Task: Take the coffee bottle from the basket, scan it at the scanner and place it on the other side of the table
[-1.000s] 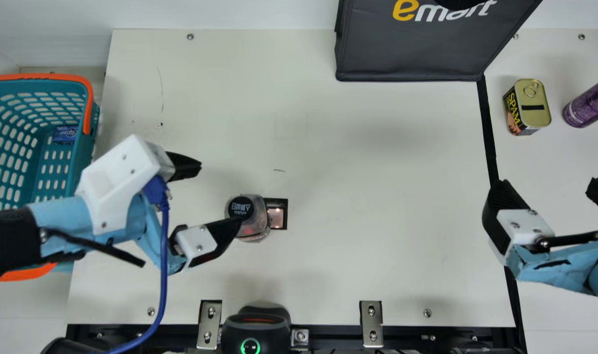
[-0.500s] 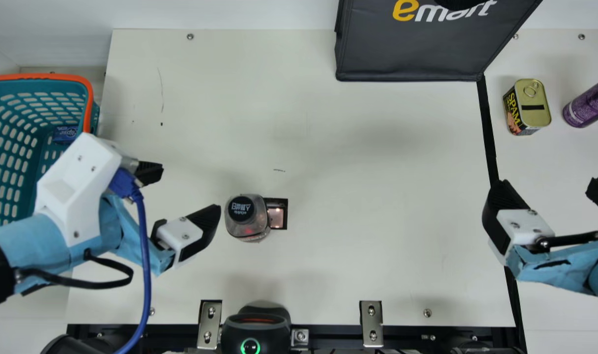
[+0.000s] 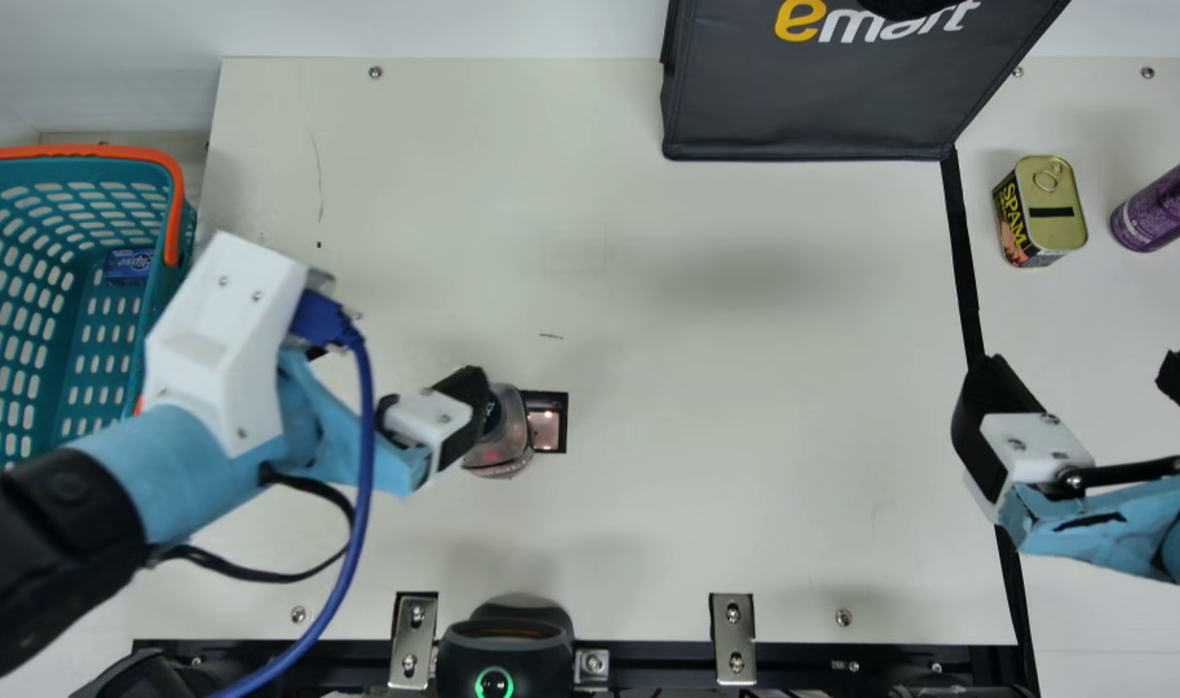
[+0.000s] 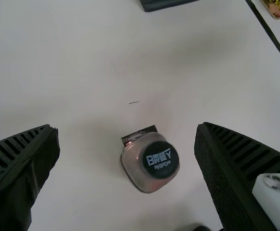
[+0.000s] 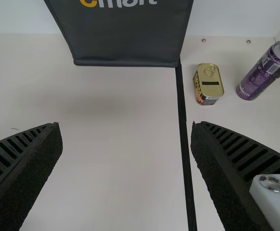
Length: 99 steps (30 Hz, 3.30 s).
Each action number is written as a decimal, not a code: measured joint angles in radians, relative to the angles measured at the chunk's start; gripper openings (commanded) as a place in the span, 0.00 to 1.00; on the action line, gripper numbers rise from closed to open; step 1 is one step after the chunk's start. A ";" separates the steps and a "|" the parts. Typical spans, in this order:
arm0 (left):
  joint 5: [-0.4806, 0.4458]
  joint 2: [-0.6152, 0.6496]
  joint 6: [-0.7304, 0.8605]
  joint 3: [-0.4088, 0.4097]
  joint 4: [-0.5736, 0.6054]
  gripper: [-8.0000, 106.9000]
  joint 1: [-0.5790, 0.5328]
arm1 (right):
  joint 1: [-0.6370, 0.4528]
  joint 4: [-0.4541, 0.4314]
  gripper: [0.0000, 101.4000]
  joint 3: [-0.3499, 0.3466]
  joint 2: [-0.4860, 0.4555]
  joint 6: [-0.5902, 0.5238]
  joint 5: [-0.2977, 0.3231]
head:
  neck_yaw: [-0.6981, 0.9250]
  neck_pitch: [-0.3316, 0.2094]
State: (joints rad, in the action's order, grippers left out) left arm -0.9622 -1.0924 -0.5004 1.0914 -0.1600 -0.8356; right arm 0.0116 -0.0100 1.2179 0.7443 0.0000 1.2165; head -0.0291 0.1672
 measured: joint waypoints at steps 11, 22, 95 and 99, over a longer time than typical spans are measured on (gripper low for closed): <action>-0.127 -0.166 -0.519 0.084 -0.333 0.85 -0.275 | 0.000 0.000 0.94 0.000 0.000 0.000 -0.002 | 0.000 0.000; -0.173 -0.242 -0.838 0.023 -0.453 0.85 -0.371 | 0.000 0.000 0.94 0.000 0.000 0.000 -0.002 | 0.000 0.000; 0.052 0.020 0.221 -0.104 0.116 0.00 -0.093 | 0.000 0.000 0.94 0.000 0.000 0.000 -0.002 | 0.000 0.000; 0.037 0.021 0.402 -0.098 0.216 0.00 -0.029 | 0.000 0.000 0.94 0.000 0.000 0.000 -0.002 | 0.000 0.000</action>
State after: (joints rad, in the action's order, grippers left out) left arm -0.9253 -1.0710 -0.0981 0.9929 0.0560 -0.8650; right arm 0.0116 -0.0100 1.2179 0.7443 0.0000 1.2150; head -0.0291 0.1672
